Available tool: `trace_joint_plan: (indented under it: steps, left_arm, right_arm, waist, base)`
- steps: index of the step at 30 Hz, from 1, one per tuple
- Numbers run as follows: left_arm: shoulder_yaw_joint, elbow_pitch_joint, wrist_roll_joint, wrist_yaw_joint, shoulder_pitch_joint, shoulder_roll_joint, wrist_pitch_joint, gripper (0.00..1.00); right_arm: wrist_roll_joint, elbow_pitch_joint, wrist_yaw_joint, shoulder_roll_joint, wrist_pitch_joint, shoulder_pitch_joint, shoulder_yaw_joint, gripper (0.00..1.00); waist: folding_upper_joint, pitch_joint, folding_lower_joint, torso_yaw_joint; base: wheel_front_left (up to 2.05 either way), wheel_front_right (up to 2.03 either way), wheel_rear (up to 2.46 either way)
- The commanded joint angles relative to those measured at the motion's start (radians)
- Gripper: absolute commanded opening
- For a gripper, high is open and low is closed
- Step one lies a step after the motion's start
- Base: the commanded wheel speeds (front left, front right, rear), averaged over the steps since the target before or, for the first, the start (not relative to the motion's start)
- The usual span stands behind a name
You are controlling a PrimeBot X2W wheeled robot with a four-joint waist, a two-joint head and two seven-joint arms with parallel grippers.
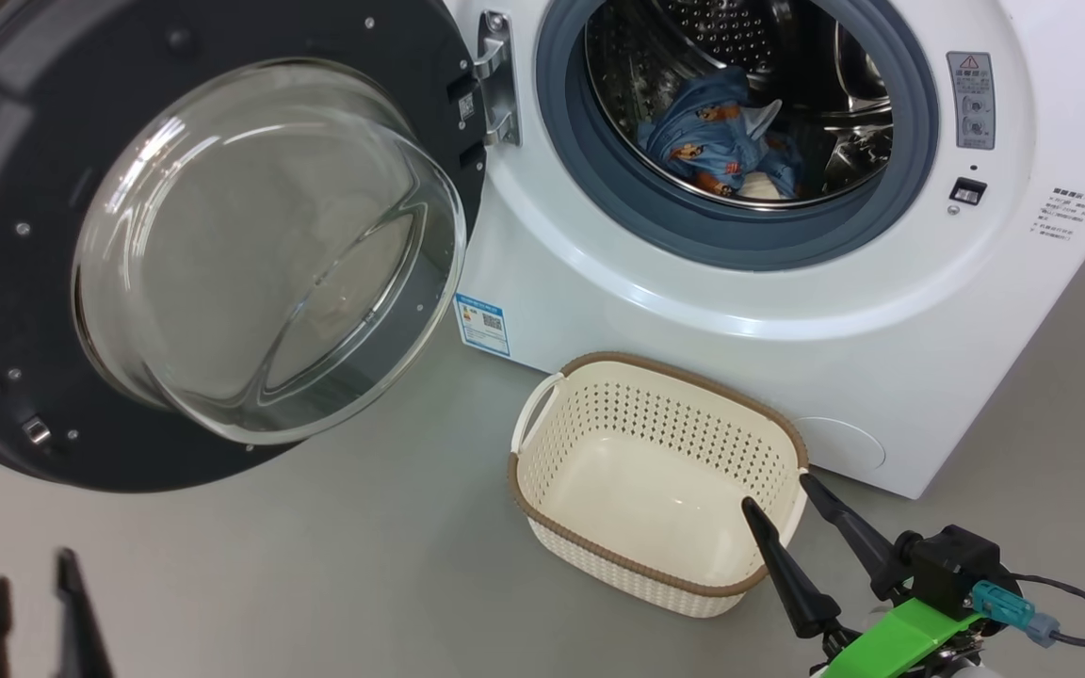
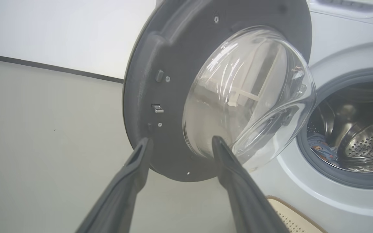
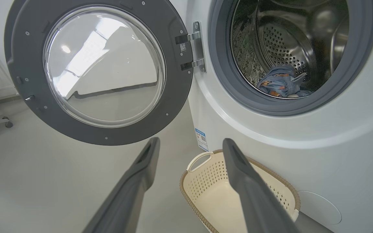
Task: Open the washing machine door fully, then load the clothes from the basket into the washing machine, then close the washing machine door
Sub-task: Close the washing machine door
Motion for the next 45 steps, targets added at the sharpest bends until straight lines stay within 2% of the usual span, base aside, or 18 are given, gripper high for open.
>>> trace_joint_plan:
  steps: [1, 2, 5, 6, 12, 16, 19, 21, 25, 29, 30, 33, 36, 39, 45]
  left_arm:
    - [0.056, -0.061, -0.012, -0.004, -0.060, 0.015, -0.006, 0.14]
    - [0.070, -0.087, -0.013, -0.007, -0.078, 0.022, -0.006, 0.00]
    - [0.096, -0.129, -0.040, -0.009, -0.122, 0.049, -0.006, 0.00]
    - [0.103, -0.146, -0.063, -0.010, -0.149, 0.076, -0.006, 0.00]
    - [0.130, -0.119, -0.321, -0.011, -0.341, 0.325, -0.006, 0.00]
    - [0.153, 0.036, -0.517, -0.011, -0.467, 0.459, 0.008, 0.00]
    - [0.147, 0.167, -0.656, -0.011, -0.554, 0.538, 0.067, 0.00]
    - [0.147, 0.264, -0.767, -0.011, -0.619, 0.570, 0.134, 0.00]
    - [0.148, 0.473, -0.900, -0.011, -0.708, 0.646, 0.284, 0.00]
    - [0.150, 0.640, -0.982, -0.011, -0.771, 0.699, 0.418, 0.00]
    - [0.149, 0.702, -1.021, -0.011, -0.795, 0.713, 0.492, 0.00]
    - [0.117, 0.776, -1.051, -0.011, -0.804, 0.727, 0.633, 0.00]
    - [0.096, 0.843, -1.060, -0.011, -0.811, 0.739, 0.718, 0.00]
    - [0.089, 0.869, -1.080, -0.011, -0.819, 0.738, 0.790, 0.00]
    - [0.088, 0.875, -1.100, -0.011, -0.814, 0.720, 0.828, 0.00]
  right_arm:
    - [0.006, -0.026, 0.002, -0.008, -0.012, -0.028, 0.017, 1.00]
    - [0.005, -0.028, 0.002, -0.008, -0.012, -0.026, 0.013, 1.00]
    - [0.002, -0.031, 0.002, -0.009, -0.012, -0.021, 0.008, 1.00]
    - [0.001, -0.032, 0.002, -0.009, -0.012, -0.020, 0.006, 1.00]
    - [-0.004, -0.035, 0.002, -0.011, -0.012, -0.030, 0.003, 1.00]
    - [-0.008, -0.036, 0.002, -0.010, -0.012, -0.046, 0.012, 1.00]
    - [-0.007, -0.035, 0.002, -0.012, -0.012, -0.057, 0.015, 1.00]
    - [-0.007, -0.036, 0.002, -0.015, -0.012, -0.063, 0.016, 1.00]
    - [-0.010, -0.038, 0.002, -0.020, -0.012, -0.075, 0.027, 1.00]
    - [-0.011, -0.038, 0.002, -0.027, -0.012, -0.085, 0.035, 1.00]
    - [-0.013, -0.038, 0.002, -0.031, -0.012, -0.091, 0.040, 1.00]
    - [-0.014, -0.038, 0.002, -0.038, -0.012, -0.097, 0.048, 1.00]
    - [-0.016, -0.037, 0.002, -0.044, -0.012, -0.105, 0.060, 1.00]
    - [-0.016, -0.039, 0.002, -0.053, -0.012, -0.112, 0.069, 1.00]
    - [-0.014, -0.040, 0.002, -0.067, -0.012, -0.120, 0.080, 1.00]
  waist:
    - [-0.0001, 0.008, 0.0000, 0.000]
    - [-0.0001, 0.012, 0.0000, 0.001]
    - [-0.0001, 0.022, 0.0000, -0.001]
    - [-0.0001, 0.025, 0.0000, -0.003]
    - [-0.0001, 0.069, 0.0000, -0.033]
    - [-0.0001, 0.096, 0.0000, -0.060]
    - [-0.0001, 0.113, 0.0000, -0.077]
    - [-0.0001, 0.123, 0.0000, -0.086]
    - [-0.0001, 0.141, 0.0000, -0.103]
    - [-0.0001, 0.157, 0.0000, -0.111]
    - [-0.0001, 0.168, 0.0000, -0.114]
    - [-0.0001, 0.178, 0.0000, -0.113]
    - [-0.0001, 0.188, 0.0000, -0.115]
    - [-0.0001, 0.195, 0.0000, -0.112]
    - [-0.0001, 0.202, 0.0000, -0.106]
  base:
    - [0.00, 0.00, 0.00]
    - [0.00, 0.00, 0.00]
    - [0.00, 0.00, 0.00]
    - [0.00, 0.00, 0.00]
    - [0.00, 0.00, 0.00]
    - [0.00, 0.00, 0.00]
    - [0.00, 0.00, 0.00]
    - [0.00, 0.00, 0.00]
    - [0.00, 0.00, 0.00]
    - [0.00, 0.00, 0.00]
    - [0.00, 0.00, 0.00]
    - [0.00, 0.00, 0.00]
    - [0.00, 0.00, 0.00]
    - [0.00, 0.00, 0.00]
    - [0.00, 0.00, 0.00]
